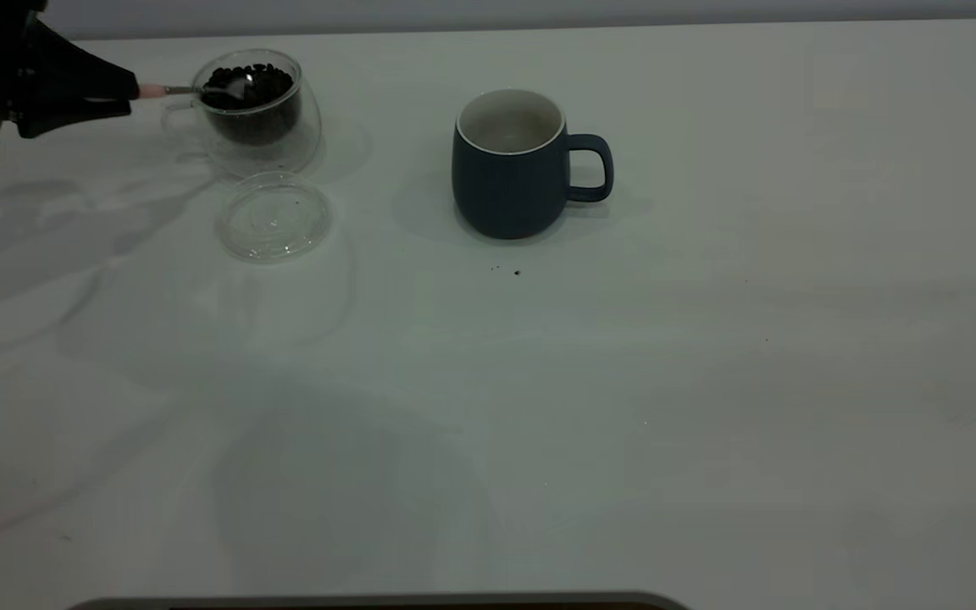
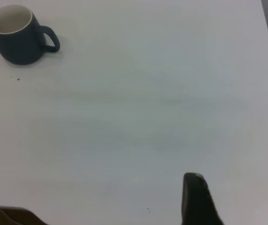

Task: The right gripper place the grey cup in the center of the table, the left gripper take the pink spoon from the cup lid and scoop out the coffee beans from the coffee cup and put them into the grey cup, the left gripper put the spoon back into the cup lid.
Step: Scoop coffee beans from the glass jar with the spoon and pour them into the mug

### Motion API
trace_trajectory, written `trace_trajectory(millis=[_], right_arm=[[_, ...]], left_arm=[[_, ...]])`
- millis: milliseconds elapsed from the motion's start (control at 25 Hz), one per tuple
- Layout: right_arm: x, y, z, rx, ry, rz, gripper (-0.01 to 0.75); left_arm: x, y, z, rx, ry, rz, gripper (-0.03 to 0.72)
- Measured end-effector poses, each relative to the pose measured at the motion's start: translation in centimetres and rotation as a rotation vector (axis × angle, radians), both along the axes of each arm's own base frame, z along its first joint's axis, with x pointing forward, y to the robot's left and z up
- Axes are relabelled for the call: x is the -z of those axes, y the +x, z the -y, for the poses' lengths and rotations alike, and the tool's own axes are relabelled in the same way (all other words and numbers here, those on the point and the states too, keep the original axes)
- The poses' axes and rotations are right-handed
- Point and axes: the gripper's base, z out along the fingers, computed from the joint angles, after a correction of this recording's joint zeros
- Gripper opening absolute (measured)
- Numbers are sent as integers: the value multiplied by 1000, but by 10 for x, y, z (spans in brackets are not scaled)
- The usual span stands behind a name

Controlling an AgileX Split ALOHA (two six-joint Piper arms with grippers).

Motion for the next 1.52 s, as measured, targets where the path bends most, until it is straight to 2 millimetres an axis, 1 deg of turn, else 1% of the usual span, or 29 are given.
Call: trace_trajectory(millis=[200, 360, 640, 800, 1080, 1200, 1360, 1520], right_arm=[[0, 0, 0, 0, 0, 0, 452], [0, 0, 0, 0, 0, 0, 452], [0, 0, 0, 0, 0, 0, 452], [0, 0, 0, 0, 0, 0, 452], [0, 0, 0, 0, 0, 0, 452], [0, 0, 0, 0, 0, 0, 452], [0, 0, 0, 0, 0, 0, 452], [0, 0, 0, 0, 0, 0, 452]], left_arm=[[-3, -3, -13, -30, -51, -11, 125], [-6, -5, -14, -14, -98, -4, 125], [-9, -7, -11, 17, -138, 8, 125], [-8, -7, -12, 17, -114, 14, 125], [0, -6, -18, 4, 0, 6, 124], [1, -5, -16, 6, 18, 10, 124], [2, -4, -8, 32, 24, 14, 124], [9, -4, -1, 43, 13, -2, 124]])
